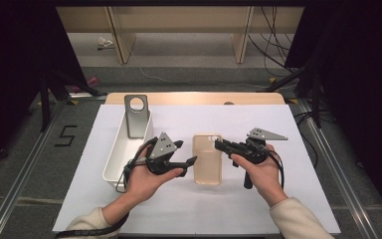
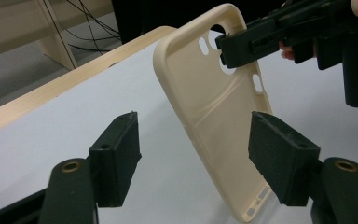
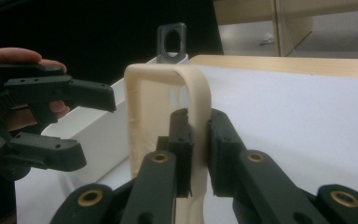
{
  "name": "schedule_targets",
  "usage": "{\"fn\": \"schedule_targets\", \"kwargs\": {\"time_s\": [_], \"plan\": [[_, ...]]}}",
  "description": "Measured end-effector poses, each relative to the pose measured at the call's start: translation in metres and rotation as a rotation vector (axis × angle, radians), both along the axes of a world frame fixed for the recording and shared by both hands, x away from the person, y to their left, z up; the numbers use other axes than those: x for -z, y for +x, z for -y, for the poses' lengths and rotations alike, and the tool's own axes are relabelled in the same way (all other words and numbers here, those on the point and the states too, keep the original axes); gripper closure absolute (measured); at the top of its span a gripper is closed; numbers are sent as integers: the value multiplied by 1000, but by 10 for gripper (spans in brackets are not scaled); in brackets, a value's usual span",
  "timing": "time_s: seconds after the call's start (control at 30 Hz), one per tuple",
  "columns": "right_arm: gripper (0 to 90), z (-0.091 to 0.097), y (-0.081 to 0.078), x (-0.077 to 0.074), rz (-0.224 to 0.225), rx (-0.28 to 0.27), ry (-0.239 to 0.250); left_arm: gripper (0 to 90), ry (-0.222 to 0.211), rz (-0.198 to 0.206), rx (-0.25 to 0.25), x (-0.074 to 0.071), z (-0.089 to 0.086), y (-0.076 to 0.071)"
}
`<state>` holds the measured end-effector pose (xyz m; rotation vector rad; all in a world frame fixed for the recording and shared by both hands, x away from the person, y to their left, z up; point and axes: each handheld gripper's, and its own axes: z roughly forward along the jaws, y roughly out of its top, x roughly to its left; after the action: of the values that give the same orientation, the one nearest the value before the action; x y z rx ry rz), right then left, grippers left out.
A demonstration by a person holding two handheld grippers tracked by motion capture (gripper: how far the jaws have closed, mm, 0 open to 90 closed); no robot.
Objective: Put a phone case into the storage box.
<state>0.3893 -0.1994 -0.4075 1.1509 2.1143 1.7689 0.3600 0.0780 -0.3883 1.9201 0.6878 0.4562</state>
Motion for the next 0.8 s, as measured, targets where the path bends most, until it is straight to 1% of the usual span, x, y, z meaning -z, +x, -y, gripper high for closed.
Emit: {"fn": "schedule_targets", "kwargs": {"time_s": [0.13, 0.27, 0.6, 0.8], "plan": [[819, 1, 0, 0, 5, 3, 0, 336, -12, -3, -17, -2, 1, 4], [819, 1, 0, 0, 9, 7, 2, 351, -33, -11, -32, -4, 1, 8], [818, 1, 0, -1, 11, 14, 8, 446, -62, -25, -45, -8, 2, 13], [819, 0, 0, 0, 15, 19, 8, 508, -83, -42, -51, -8, 5, 17]]}}
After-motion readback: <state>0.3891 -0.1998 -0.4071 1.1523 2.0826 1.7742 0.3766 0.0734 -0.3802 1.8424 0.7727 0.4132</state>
